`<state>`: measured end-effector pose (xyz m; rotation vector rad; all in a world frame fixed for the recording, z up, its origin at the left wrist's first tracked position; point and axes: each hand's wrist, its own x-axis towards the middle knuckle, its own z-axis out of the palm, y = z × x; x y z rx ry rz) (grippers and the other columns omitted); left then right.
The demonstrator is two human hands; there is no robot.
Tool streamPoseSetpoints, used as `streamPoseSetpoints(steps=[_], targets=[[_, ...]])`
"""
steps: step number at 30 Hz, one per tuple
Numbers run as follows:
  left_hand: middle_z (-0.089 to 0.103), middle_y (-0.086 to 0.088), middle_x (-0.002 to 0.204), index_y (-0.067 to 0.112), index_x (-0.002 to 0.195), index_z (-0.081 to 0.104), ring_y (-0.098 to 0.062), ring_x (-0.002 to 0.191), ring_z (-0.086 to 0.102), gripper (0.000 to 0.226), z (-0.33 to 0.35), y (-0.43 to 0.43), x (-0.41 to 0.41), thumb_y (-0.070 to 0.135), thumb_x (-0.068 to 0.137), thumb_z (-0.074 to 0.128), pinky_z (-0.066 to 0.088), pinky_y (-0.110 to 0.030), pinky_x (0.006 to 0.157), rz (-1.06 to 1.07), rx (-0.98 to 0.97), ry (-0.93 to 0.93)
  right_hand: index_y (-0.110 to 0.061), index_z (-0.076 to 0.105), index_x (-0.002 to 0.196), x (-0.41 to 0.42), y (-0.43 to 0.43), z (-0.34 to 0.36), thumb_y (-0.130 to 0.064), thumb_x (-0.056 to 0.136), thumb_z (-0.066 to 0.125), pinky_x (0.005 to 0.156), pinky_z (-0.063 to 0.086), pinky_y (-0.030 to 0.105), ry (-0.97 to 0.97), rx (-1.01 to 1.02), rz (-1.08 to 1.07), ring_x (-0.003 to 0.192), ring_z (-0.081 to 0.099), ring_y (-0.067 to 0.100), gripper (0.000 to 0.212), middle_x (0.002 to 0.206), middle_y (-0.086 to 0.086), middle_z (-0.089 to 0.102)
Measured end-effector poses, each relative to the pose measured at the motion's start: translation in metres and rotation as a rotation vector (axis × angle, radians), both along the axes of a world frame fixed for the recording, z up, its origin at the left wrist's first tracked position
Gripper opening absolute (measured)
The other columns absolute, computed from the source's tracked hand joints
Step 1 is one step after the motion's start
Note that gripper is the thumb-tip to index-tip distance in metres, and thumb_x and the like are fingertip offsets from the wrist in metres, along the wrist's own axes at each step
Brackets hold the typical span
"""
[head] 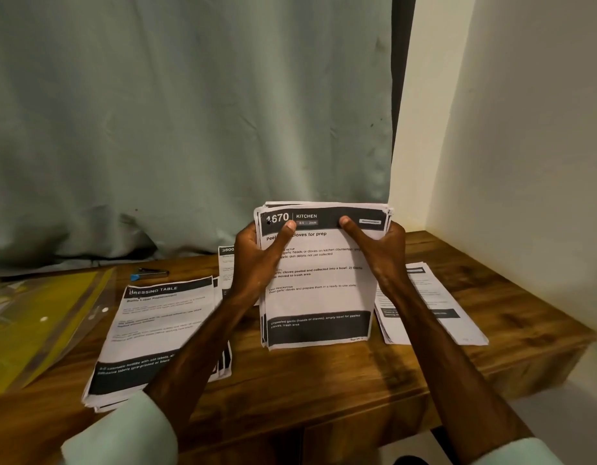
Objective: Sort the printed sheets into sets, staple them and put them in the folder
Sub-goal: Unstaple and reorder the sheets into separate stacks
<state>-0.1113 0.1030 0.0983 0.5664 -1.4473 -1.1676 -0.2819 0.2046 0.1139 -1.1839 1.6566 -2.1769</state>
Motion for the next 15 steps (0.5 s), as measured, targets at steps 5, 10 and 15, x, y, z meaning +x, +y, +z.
streamPoseSetpoints(steps=[5, 10, 15], targets=[[0.078, 0.001, 0.086, 0.012, 0.103, 0.069, -0.02, 0.077, 0.077, 0.02, 0.016, 0.0, 0.003, 0.029, 0.093, 0.073, 0.059, -0.025, 0.061, -0.015, -0.026, 0.027, -0.03, 0.058, 0.089, 0.001, 0.0, 0.001, -0.022, 0.084, 0.08, 0.052, 0.048, 0.007, -0.007, 0.004, 0.004, 0.064, 0.066, -0.012, 0.023, 0.085, -0.013, 0.066], [0.075, -0.012, 0.081, 0.007, 0.085, 0.063, -0.028, 0.074, 0.076, 0.038, 0.031, -0.01, -0.001, 0.043, 0.096, 0.066, 0.062, -0.034, 0.065, 0.025, -0.024, 0.027, -0.029, 0.059, 0.09, 0.003, -0.001, 0.001, -0.025, 0.083, 0.081, 0.053, 0.048, 0.007, -0.013, 0.006, -0.008, 0.065, 0.066, -0.011, 0.024, 0.087, -0.012, 0.068], [0.075, -0.011, 0.078, 0.011, 0.081, 0.066, -0.026, 0.071, 0.075, 0.029, 0.029, -0.013, -0.008, 0.035, 0.098, 0.067, 0.064, -0.041, 0.07, 0.134, -0.061, 0.01, -0.03, 0.058, 0.095, 0.002, -0.002, 0.0, -0.028, 0.083, 0.081, 0.052, 0.048, 0.007, -0.019, 0.011, -0.023, 0.065, 0.065, -0.013, 0.027, 0.088, -0.012, 0.066]])
